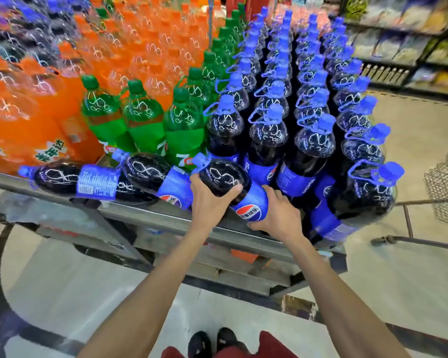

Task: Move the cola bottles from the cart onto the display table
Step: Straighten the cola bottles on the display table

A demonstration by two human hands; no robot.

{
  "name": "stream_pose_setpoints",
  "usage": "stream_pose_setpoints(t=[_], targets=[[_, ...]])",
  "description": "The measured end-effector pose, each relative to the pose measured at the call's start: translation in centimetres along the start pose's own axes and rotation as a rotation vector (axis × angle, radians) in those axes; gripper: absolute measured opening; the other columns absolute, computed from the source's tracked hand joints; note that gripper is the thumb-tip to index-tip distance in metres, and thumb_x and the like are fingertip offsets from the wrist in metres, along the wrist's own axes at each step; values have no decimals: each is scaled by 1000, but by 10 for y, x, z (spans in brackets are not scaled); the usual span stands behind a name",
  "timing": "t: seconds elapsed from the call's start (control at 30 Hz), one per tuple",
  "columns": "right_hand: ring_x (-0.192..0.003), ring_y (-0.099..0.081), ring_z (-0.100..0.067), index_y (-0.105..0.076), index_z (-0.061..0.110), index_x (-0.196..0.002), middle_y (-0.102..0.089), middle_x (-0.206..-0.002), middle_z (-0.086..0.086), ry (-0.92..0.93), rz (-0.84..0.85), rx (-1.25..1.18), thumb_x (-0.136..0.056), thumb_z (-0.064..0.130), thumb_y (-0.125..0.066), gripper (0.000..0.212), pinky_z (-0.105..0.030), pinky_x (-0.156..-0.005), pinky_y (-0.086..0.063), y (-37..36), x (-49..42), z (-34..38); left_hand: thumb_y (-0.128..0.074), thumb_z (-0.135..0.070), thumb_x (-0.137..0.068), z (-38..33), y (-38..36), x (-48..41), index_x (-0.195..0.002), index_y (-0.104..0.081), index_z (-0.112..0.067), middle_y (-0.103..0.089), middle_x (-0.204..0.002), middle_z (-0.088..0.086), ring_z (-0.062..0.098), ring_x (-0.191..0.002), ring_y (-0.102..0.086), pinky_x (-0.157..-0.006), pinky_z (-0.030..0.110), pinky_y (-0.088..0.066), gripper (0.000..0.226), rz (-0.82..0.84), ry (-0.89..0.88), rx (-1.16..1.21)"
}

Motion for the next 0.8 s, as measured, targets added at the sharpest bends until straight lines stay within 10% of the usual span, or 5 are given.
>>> stream_pose_setpoints(t=[0.3,0.8], targets=[[-123,-53,-22,-36,29,-142,-54,-132,7,-95,-110,-224,-52,55,-86,106,-42,-89,-53,2,8,-28,-93,-30,-70,-31,-32,9,-131,-28,-24,-52,-126,-13,4,-116,-56,-98,11,-42,89,57,-186,78],[-134,-47,-26,-35,15,-151,-49,-145,-4,-412,-513,-587,-59,33,-94,110,-42,-97,-46,-19,46,-47,-101,-32,-50,-79,-72,15,-135,-41,-26,-55,-132,-10,3,-124,-53,-103,20,-43,105,443,-473,-20]])
Point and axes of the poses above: each hand's wrist, its own x-axis away from the middle knuckle, its own y-axis out of the back of the hand, z = x × y, the point moved 6 cm from there along -x, towards the middle knuckle
